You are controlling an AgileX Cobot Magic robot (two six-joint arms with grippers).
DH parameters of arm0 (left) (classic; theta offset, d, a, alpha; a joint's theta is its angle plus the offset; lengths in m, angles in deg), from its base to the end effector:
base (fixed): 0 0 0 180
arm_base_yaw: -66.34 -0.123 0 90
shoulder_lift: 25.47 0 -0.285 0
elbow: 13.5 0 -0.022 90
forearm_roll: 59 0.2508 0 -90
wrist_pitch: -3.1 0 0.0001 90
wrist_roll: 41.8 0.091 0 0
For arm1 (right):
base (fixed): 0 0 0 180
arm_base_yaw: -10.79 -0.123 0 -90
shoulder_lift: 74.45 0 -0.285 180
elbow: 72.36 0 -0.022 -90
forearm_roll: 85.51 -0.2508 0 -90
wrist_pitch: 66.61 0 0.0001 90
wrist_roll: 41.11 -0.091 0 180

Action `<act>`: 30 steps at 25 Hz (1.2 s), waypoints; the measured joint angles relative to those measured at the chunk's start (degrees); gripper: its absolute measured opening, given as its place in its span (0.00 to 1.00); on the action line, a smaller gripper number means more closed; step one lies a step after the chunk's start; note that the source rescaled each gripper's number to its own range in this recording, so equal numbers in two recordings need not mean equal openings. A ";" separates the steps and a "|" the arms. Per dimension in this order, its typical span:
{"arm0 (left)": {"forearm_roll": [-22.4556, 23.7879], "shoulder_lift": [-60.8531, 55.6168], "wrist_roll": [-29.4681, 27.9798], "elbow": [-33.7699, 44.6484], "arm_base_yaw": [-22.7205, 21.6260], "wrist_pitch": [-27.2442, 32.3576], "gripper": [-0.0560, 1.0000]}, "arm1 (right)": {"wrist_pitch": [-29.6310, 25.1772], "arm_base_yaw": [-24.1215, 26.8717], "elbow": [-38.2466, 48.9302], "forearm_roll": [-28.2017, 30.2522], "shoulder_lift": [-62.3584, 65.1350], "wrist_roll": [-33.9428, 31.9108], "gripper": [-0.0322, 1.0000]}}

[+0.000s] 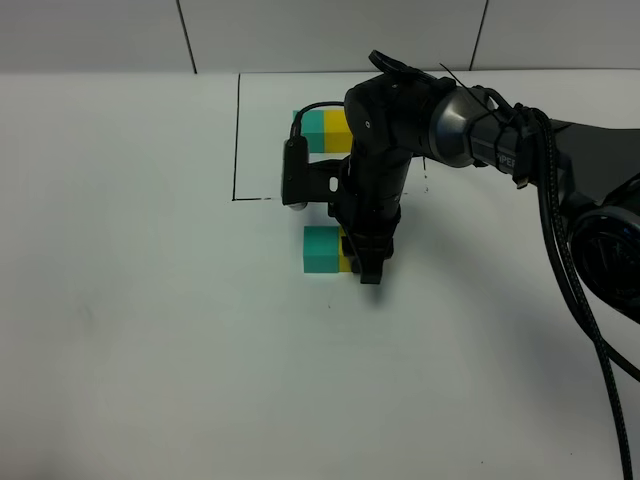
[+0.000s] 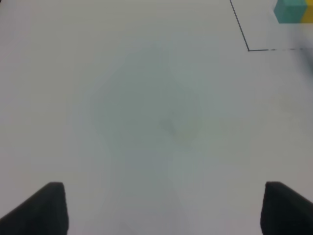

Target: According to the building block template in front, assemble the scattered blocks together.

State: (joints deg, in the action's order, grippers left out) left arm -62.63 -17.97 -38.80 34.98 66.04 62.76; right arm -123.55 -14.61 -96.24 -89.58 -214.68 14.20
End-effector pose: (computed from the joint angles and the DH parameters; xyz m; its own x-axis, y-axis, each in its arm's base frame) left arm -0.0051 -0.0050 0.2794 -0.4309 0.0180 -0.9022 0.0528 0.9986 -0.0053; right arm 0.4170 0.2040 0.1235 -0.1913 -0.9744 -0.1181 -0.9782 0.1992 -0.0589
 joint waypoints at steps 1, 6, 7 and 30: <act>0.00 0.00 0.00 0.00 0.00 0.00 0.82 | 0.00 0.00 0.00 0.00 0.00 0.45 0.04; 0.00 0.00 0.00 0.00 0.00 0.00 0.82 | 0.00 0.00 0.00 -0.05 0.00 1.20 0.04; 0.00 0.00 0.00 0.00 0.00 0.00 0.82 | 0.00 0.04 0.00 -0.11 0.00 1.20 0.04; -0.05 0.00 0.00 0.00 0.00 0.00 0.82 | 0.37 16.21 9.65 -4.14 22.52 -19.25 1.00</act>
State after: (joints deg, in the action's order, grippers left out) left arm -62.68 -17.97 -38.80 34.98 66.04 62.76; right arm -123.19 1.61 -86.59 -93.72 -192.16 -5.05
